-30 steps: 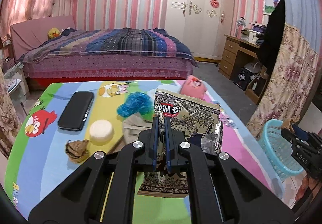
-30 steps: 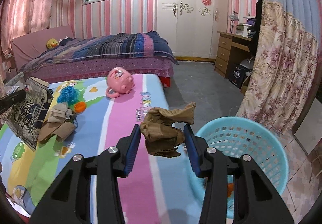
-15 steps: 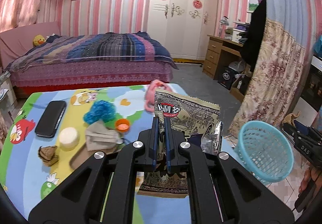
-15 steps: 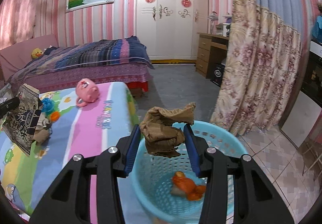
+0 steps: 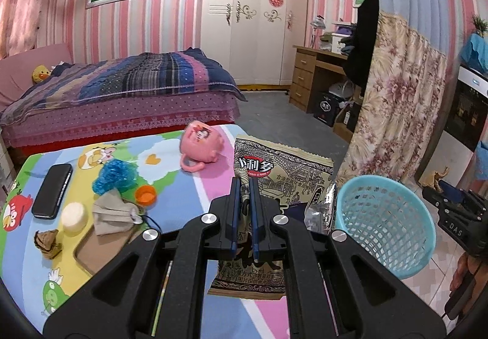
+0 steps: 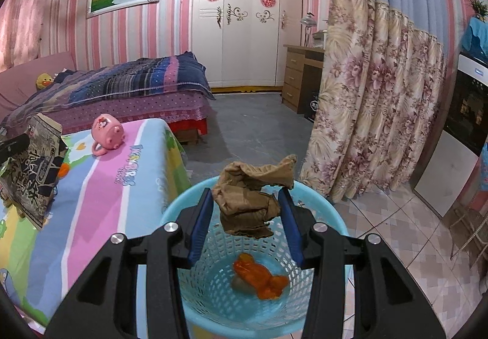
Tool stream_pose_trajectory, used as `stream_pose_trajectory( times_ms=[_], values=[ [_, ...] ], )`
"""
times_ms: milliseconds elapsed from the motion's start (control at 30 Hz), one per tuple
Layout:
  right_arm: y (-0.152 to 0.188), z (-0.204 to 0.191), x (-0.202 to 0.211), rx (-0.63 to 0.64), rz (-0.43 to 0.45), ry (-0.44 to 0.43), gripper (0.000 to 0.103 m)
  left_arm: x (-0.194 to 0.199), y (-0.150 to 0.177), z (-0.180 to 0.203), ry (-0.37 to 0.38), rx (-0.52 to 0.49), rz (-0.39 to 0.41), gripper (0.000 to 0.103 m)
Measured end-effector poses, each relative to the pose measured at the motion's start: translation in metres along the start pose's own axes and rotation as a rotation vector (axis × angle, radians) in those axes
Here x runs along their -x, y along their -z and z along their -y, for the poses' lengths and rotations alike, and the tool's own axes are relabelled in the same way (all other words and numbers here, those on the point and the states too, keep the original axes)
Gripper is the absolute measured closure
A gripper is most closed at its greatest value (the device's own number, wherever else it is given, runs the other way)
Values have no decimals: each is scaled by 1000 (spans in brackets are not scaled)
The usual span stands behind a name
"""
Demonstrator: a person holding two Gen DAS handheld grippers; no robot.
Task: Collect trash
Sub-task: 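Carry the wrapper and brown cloth over the blue basket with both grippers, then open the left gripper to drop the wrapper into the basket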
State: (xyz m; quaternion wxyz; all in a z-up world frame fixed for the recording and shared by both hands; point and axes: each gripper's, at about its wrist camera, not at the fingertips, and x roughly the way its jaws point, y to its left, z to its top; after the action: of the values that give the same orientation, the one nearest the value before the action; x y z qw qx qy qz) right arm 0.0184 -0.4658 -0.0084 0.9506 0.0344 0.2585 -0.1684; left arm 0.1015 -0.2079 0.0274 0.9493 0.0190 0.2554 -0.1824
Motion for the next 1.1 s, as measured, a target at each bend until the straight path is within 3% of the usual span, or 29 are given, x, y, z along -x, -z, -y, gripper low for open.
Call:
stream_pose_trajectory(
  times_ms=[500, 867, 1100],
  values=[
    [12, 31, -3, -45, -11, 45, 59, -27, -2, 47, 79, -69, -29, 98],
    [22, 58, -12, -91, -21, 81, 59, -65, -3, 99, 156, -127, -56, 98],
    [29, 73, -17, -113, -38, 94, 59, -97, 10, 139, 155, -180, -94, 97]
  ],
)
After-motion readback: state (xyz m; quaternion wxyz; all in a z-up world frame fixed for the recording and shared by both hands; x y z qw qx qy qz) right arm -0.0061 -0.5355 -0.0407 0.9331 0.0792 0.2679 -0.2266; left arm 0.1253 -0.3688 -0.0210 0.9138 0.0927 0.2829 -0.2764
